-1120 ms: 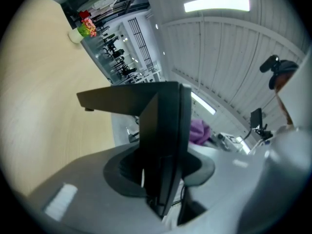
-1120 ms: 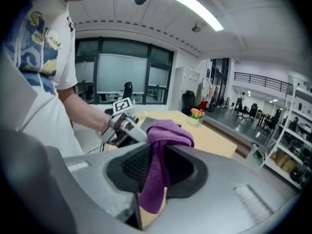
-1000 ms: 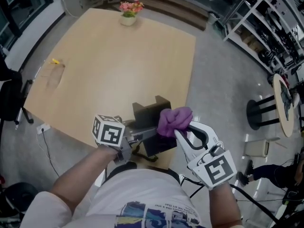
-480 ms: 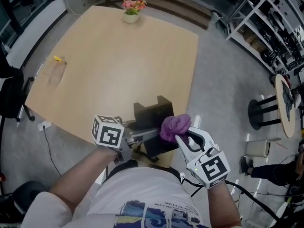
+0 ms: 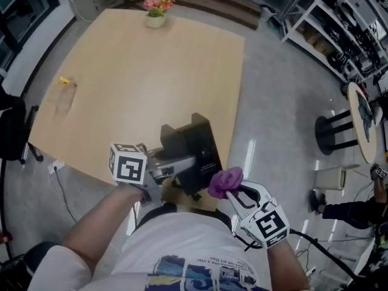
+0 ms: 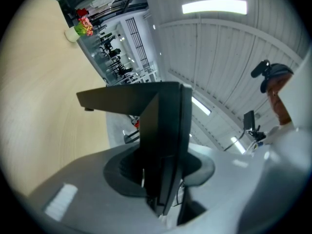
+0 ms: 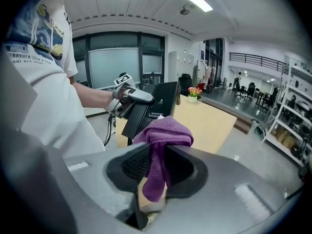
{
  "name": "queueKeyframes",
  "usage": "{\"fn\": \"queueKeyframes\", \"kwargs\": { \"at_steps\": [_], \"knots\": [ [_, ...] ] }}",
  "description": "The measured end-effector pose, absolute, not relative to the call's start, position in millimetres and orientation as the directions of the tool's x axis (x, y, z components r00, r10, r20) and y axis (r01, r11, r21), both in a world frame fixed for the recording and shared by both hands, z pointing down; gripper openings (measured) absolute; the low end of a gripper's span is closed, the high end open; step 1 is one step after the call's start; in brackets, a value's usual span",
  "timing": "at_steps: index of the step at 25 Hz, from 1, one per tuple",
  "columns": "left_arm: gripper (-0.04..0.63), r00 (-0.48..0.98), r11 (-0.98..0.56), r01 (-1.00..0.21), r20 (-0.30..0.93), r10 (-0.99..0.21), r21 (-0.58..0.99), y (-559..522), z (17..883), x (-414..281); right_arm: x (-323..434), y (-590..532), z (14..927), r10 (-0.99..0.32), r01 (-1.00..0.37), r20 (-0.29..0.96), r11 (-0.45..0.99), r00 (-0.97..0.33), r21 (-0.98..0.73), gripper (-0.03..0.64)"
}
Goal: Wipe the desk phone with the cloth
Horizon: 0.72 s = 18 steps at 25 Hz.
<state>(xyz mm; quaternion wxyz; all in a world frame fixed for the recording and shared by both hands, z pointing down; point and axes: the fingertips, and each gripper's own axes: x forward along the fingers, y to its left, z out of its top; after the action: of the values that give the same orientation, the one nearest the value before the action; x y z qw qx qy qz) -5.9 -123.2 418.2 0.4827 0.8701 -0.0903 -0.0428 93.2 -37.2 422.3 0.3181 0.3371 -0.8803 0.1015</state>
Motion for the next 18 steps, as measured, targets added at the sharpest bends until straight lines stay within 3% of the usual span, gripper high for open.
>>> {"fn": "queueKeyframes", "kwargs": {
  "at_steps": [4, 15, 18],
  "knots": [
    [0.177, 0.983, -0.53, -0.112, 0.015, -0.184, 0.84, -124.1, 419.6, -6.6, 94.7, -41.1, 407.9, -0.538, -0.655, 0.604, 0.755, -0.588, 0.034, 0.088],
    [0.178, 0.993, -0.544, -0.092, 0.033, -0.117, 0.834, -103.8, 430.0, 1.3, 69.9, -146.3, 296.4, -0.687, -0.699, 0.365, 0.704, -0.628, 0.123, 0.088],
    [0.178, 0.994, -0.544, -0.081, 0.025, -0.109, 0.835, -97.0, 428.5, 5.3, 64.0, -160.1, 304.2, -0.684, -0.703, 0.377, 0.703, -0.624, 0.112, 0.089]
  ]
}}
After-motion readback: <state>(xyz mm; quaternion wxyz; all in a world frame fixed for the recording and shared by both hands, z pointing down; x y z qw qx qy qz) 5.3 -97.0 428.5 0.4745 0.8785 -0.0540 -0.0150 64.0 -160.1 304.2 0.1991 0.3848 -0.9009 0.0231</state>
